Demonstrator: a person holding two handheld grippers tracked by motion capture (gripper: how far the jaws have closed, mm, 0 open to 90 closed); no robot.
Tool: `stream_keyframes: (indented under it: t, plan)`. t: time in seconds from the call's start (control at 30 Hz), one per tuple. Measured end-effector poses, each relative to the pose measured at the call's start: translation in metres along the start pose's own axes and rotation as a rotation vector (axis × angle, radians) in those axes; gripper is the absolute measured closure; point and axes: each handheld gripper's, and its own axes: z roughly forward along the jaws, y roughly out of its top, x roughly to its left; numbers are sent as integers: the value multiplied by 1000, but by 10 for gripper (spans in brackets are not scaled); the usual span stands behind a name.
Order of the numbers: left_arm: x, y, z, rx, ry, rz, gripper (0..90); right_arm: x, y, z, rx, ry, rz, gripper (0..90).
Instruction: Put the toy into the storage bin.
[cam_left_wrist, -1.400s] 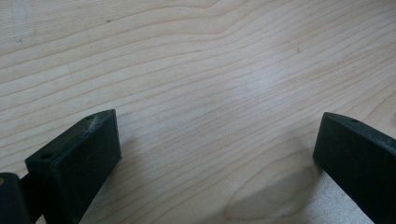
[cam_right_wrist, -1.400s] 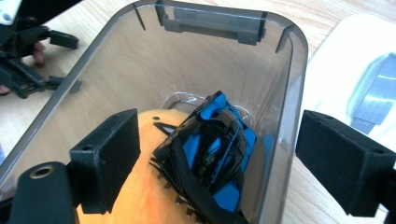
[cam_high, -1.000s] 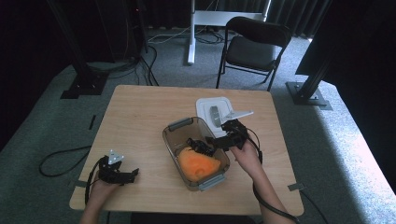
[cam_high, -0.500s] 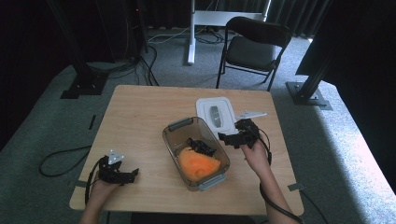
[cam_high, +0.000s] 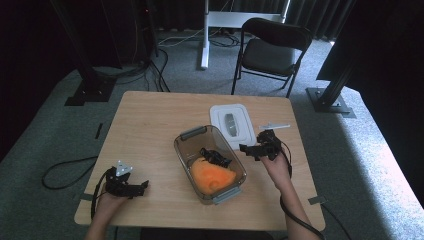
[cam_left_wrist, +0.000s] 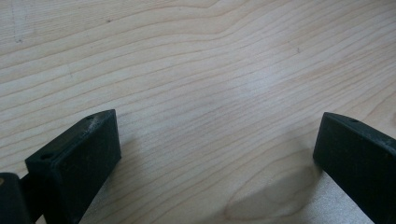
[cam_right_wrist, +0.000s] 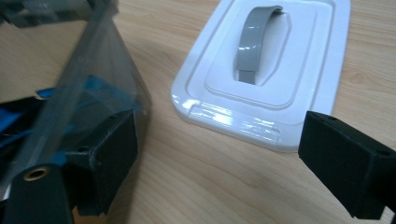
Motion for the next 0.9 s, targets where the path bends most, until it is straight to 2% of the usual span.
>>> stream_keyframes:
  t: [0.13,0.27,0.57,0.73,0.9]
  plan:
    - [0,0,0,0,0,0,11,-3,-4,7,1,-14,-5,114]
    - [0,0,0,0,0,0,11,-7,-7,14,14,1,0,114]
    - [0,0,0,0,0,0,11,-14,-9,29,33,19,39,114]
    - [0,0,0,0,0,0,11,-12,-10,34,53,-14,19,114]
    - [0,0,0,-1,0,0,11,-12,-8,35,39,-30,22,114]
